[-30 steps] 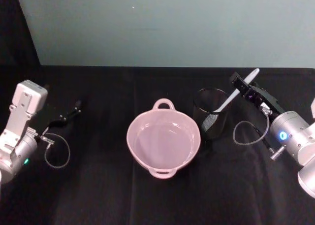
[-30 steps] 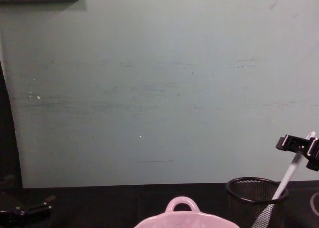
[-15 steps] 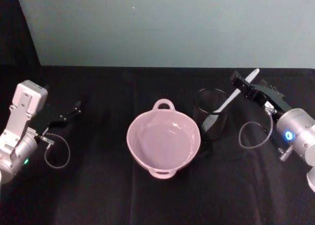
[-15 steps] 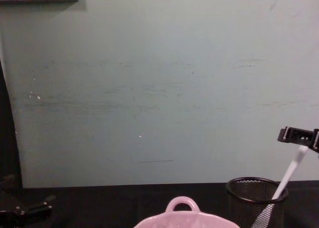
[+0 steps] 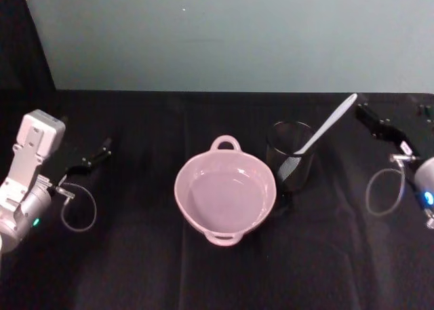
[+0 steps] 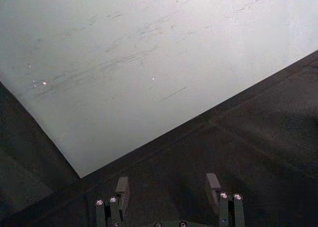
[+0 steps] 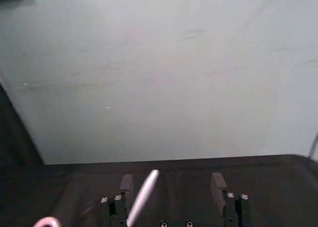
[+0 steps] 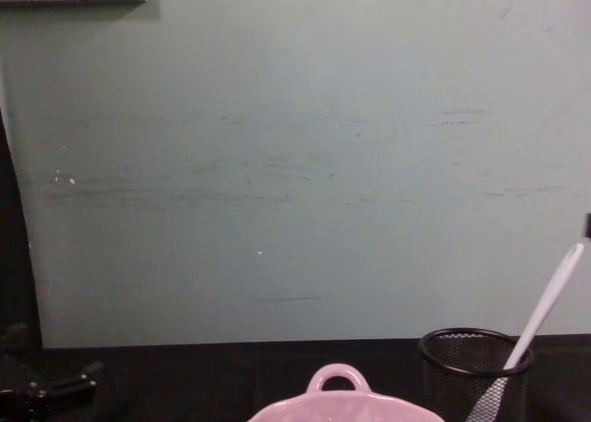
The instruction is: Use the one hand to pick up the spoon and stir the clear water in the bowl.
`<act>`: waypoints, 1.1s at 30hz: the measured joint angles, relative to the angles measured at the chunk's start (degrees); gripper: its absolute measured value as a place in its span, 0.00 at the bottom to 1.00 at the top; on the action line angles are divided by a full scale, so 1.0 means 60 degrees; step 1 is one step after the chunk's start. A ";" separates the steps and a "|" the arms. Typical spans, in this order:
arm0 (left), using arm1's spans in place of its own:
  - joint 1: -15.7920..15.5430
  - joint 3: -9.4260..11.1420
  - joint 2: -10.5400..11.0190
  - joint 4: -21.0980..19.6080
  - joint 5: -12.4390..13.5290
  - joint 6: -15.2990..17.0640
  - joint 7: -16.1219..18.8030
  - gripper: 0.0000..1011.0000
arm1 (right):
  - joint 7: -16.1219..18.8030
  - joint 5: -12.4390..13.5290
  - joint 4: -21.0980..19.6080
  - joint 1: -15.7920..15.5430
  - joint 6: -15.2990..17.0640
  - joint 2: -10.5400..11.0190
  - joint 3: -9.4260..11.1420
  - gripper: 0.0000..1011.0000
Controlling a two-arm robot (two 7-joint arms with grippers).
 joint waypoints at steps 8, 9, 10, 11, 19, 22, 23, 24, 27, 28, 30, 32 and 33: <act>0.0000 0.0000 0.0000 0.0000 0.0000 0.0000 0.0000 1.00 | -0.0315 -0.0877 -0.0415 -0.0939 -0.0598 0.0359 0.0523 0.99; 0.0000 0.0000 0.0000 0.0000 0.0000 0.0000 0.0000 1.00 | -0.0354 -0.0978 -0.0432 -0.1106 -0.0711 0.0401 0.0641 0.99; 0.0000 -0.0001 0.0001 0.0000 0.0000 0.0000 0.0000 1.00 | -0.0366 -0.1029 -0.0432 -0.1184 -0.0765 0.0417 0.0699 0.99; -0.0001 -0.0001 0.0001 0.0000 0.0000 0.0000 0.0000 1.00 | -0.0369 -0.1090 -0.0397 -0.1317 -0.0881 0.0425 0.0807 0.99; 0.0000 0.0000 0.0000 0.0000 0.0000 0.0000 0.0000 1.00 | -0.0392 -0.1416 0.0415 -0.1486 -0.1688 0.0083 0.1016 0.99; 0.0000 0.0000 0.0001 0.0000 0.0000 0.0000 0.0000 1.00 | -0.0427 -0.1576 0.0775 -0.1433 -0.2026 -0.0112 0.1001 0.99; 0.0000 -0.0001 0.0001 0.0000 0.0000 0.0000 0.0000 1.00 | -0.0430 -0.1616 0.0859 -0.1414 -0.2106 -0.0163 0.0992 0.99; 0.0000 0.0000 0.0001 0.0000 0.0000 0.0000 0.0000 1.00 | -0.0432 -0.1659 0.0941 -0.1389 -0.2200 -0.0217 0.0983 0.99; -0.0001 0.0000 0.0001 0.0000 0.0000 0.0000 0.0000 1.00 | -0.0385 -0.1774 0.1296 -0.1270 -0.2523 -0.0381 0.0930 0.99; -0.0001 0.0000 0.0000 0.0000 0.0000 0.0000 0.0000 1.00 | -0.0306 -0.1816 0.1467 -0.1202 -0.2662 -0.0447 0.0901 0.99; -0.0001 0.0000 0.0001 0.0000 0.0000 0.0000 0.0000 1.00 | -0.0217 -0.1861 0.1618 -0.1128 -0.2782 -0.0504 0.0864 0.99; 0.0000 0.0000 0.0001 0.0000 0.0000 0.0000 0.0000 1.00 | -0.0088 -0.1935 0.1860 -0.0995 -0.2932 -0.0590 0.0812 0.99; 0.0000 -0.0001 0.0001 0.0000 0.0000 0.0000 0.0000 1.00 | -0.0058 -0.1954 0.1934 -0.0954 -0.2964 -0.0619 0.0794 0.99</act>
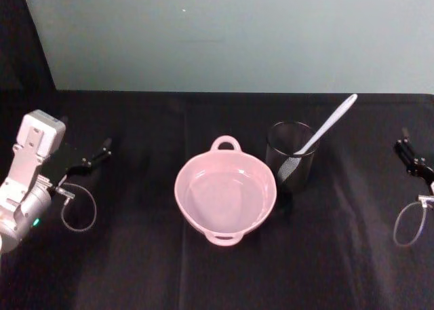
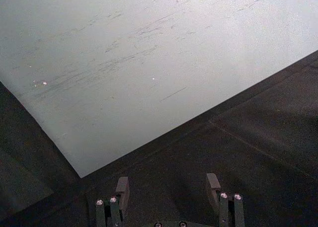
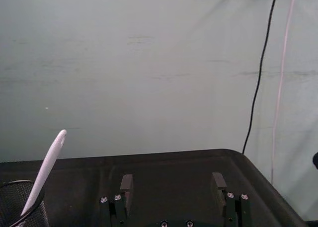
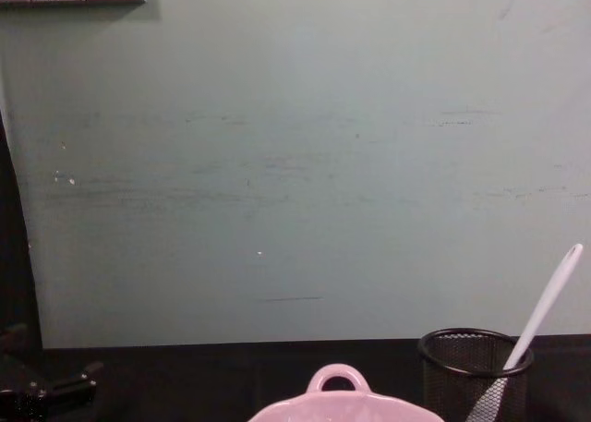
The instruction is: Use the one hand to pick up the spoon and stir the clear water in the bowl.
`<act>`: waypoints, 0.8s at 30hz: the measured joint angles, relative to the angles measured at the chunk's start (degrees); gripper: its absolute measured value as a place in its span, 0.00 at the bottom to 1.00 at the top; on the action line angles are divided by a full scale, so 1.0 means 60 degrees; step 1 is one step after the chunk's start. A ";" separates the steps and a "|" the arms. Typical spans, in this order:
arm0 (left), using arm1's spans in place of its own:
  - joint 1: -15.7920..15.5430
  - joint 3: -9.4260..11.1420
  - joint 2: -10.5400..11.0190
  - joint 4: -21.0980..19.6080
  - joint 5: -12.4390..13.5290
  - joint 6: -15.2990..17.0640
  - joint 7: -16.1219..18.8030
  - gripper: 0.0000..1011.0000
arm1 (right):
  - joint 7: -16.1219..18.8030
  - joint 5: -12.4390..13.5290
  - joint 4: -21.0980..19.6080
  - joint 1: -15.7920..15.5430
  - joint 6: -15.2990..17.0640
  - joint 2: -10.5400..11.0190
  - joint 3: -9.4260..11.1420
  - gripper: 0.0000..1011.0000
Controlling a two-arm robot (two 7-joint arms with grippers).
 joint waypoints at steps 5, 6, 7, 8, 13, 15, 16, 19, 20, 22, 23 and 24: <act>0.0000 0.0001 0.0000 0.0000 0.0000 0.0000 0.0000 1.00 | 0.0283 -0.0016 0.0480 0.0272 -0.0081 -0.0178 -0.0018 0.99; 0.0000 0.0001 0.0000 0.0000 0.0000 0.0000 0.0000 1.00 | 0.0350 0.0008 0.0569 0.0320 -0.0081 -0.0192 -0.0014 0.99; 0.0000 0.0000 0.0000 0.0000 -0.0001 0.0000 0.0000 1.00 | 0.0413 0.0034 0.0664 0.0366 -0.0081 -0.0208 -0.0010 0.99; -0.0001 0.0000 0.0000 0.0000 0.0000 -0.0001 0.0000 1.00 | 0.0420 0.0043 0.0662 0.0366 -0.0081 -0.0210 -0.0010 0.99; 0.0000 0.0001 0.0000 0.0000 0.0000 -0.0001 0.0000 1.00 | 0.0407 0.0042 0.0612 0.0343 -0.0082 -0.0207 -0.0010 0.99; 0.0000 0.0001 0.0000 0.0000 0.0000 -0.0001 0.0000 1.00 | 0.0382 0.0040 0.0593 0.0335 -0.0084 -0.0206 -0.0013 0.99; 0.0000 0.0000 -0.0001 0.0000 0.0000 -0.0001 0.0000 1.00 | 0.0378 0.0040 0.0588 0.0332 -0.0084 -0.0205 -0.0013 0.99; 0.0000 0.0001 0.0000 0.0000 0.0000 0.0000 0.0000 1.00 | 0.0366 0.0038 0.0571 0.0320 -0.0086 -0.0203 -0.0015 0.99; 0.0000 0.0001 0.0000 0.0000 0.0000 0.0000 0.0000 1.00 | 0.0364 0.0038 0.0567 0.0318 -0.0086 -0.0202 -0.0016 0.99; 0.0000 0.0000 0.0000 0.0000 -0.0001 0.0000 0.0000 1.00 | 0.0360 0.0037 0.0553 0.0314 -0.0087 -0.0201 -0.0019 0.99; 0.0000 0.0001 0.0000 0.0000 0.0000 -0.0001 0.0000 1.00 | 0.0355 0.0036 0.0547 0.0310 -0.0087 -0.0200 -0.0020 0.99; 0.0000 0.0000 0.0000 0.0000 0.0000 0.0000 0.0000 1.00 | 0.0353 0.0036 0.0545 0.0309 -0.0087 -0.0199 -0.0021 0.99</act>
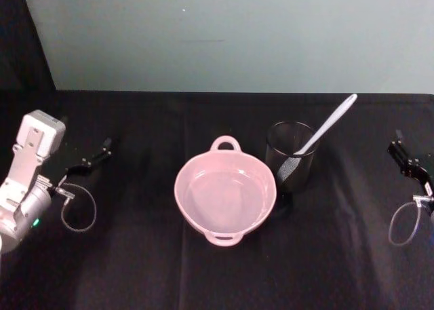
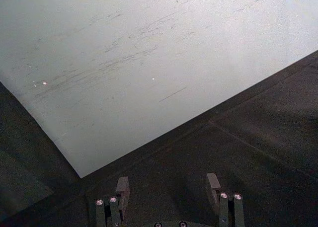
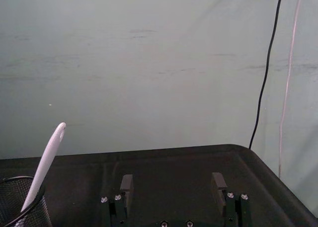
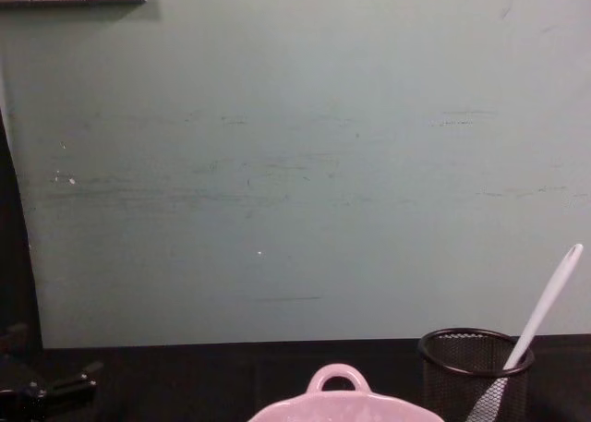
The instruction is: Use the one hand to pick up the spoon and stir the clear water in the bowl.
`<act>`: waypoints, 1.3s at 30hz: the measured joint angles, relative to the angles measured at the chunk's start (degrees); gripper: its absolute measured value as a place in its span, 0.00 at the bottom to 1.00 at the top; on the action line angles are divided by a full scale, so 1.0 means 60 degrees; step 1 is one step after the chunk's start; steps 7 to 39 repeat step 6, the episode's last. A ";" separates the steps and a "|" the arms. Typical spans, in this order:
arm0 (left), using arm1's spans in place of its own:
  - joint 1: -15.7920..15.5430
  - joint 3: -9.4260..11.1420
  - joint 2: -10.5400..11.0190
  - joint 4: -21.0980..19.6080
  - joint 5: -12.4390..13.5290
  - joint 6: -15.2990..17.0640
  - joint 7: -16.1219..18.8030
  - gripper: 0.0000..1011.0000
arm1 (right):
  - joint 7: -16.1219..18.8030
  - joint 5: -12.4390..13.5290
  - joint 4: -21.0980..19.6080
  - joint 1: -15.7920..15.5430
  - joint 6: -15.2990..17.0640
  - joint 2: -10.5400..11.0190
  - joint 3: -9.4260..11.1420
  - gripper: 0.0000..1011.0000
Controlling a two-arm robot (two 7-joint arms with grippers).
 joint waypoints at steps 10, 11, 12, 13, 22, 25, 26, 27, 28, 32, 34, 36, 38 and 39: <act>0.0000 0.0000 0.0000 0.0000 0.0000 0.0000 0.0000 1.00 | -0.0022 -0.0003 -0.0015 -0.0007 0.0000 0.0004 -0.0002 0.99; 0.0000 0.0000 0.0000 0.0000 0.0000 0.0000 0.0000 1.00 | -0.0022 -0.0003 -0.0015 -0.0007 0.0000 0.0004 -0.0002 0.99; 0.0000 0.0000 0.0000 0.0000 0.0000 0.0000 0.0000 1.00 | -0.0022 -0.0003 -0.0015 -0.0007 0.0000 0.0004 -0.0002 0.99; 0.0000 0.0000 0.0000 0.0000 0.0000 0.0000 0.0000 1.00 | -0.0022 -0.0003 -0.0015 -0.0007 0.0000 0.0004 -0.0002 0.99; 0.0000 0.0000 0.0000 0.0000 0.0000 0.0000 0.0000 1.00 | -0.0022 -0.0003 -0.0015 -0.0007 0.0000 0.0004 -0.0002 0.99; 0.0000 0.0000 0.0000 0.0000 0.0000 0.0000 0.0000 1.00 | -0.0022 -0.0003 -0.0015 -0.0007 0.0000 0.0004 -0.0002 0.99; 0.0000 0.0000 0.0000 0.0000 0.0000 0.0000 0.0000 1.00 | -0.0022 -0.0003 -0.0015 -0.0007 0.0000 0.0004 -0.0002 0.99; 0.0000 0.0000 0.0000 0.0000 0.0000 0.0000 0.0000 1.00 | -0.0022 -0.0003 -0.0015 -0.0007 0.0000 0.0004 -0.0002 0.99; 0.0000 0.0000 0.0000 0.0000 0.0000 0.0000 0.0000 1.00 | -0.0022 -0.0003 -0.0015 -0.0007 0.0000 0.0004 -0.0002 0.99; 0.0000 0.0000 0.0000 0.0000 0.0000 0.0000 0.0000 1.00 | -0.0022 -0.0003 -0.0015 -0.0007 0.0000 0.0004 -0.0002 0.99; 0.0000 0.0000 0.0000 0.0000 0.0000 0.0000 0.0000 1.00 | -0.0022 -0.0003 -0.0015 -0.0007 0.0000 0.0004 -0.0002 0.99; 0.0000 0.0000 0.0000 0.0000 0.0000 0.0000 0.0000 1.00 | -0.0022 -0.0003 -0.0015 -0.0007 0.0000 0.0004 -0.0002 0.99; 0.0000 0.0000 0.0000 0.0000 0.0000 0.0000 0.0000 1.00 | -0.0022 -0.0003 -0.0015 -0.0007 0.0000 0.0004 -0.0002 0.99; 0.0000 0.0000 0.0000 0.0000 0.0000 0.0000 0.0000 1.00 | -0.0022 -0.0003 -0.0015 -0.0007 0.0000 0.0004 -0.0002 0.99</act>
